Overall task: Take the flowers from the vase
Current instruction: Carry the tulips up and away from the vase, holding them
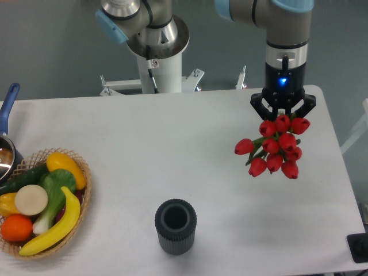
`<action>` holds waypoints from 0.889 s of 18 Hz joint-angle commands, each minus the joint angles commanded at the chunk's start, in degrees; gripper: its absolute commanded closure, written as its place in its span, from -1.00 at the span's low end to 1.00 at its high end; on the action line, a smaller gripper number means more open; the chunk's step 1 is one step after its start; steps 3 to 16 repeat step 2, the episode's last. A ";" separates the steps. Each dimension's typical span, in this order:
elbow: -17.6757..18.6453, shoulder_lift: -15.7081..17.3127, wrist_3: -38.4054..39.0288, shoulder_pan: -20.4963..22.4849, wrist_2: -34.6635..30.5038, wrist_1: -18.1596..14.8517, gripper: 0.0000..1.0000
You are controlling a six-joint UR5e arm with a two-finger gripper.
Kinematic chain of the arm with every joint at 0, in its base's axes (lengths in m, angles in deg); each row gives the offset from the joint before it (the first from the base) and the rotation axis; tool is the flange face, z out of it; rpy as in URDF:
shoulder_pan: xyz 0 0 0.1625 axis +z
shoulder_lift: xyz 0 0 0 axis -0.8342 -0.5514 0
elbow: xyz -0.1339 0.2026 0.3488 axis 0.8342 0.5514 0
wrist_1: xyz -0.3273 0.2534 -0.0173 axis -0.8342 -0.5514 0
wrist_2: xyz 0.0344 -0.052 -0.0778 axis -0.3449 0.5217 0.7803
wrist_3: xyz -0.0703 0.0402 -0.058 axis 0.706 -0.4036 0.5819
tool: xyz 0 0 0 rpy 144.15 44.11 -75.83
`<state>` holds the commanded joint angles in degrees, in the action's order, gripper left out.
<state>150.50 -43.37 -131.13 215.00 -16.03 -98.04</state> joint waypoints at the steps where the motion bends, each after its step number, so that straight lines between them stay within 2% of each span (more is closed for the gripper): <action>1: -0.44 -1.48 -0.70 0.00 -2.28 -0.97 1.00; 2: -0.53 -2.80 -2.44 0.00 -4.22 -1.24 1.00; 16: -0.53 -2.80 -2.44 0.00 -4.22 -1.24 1.00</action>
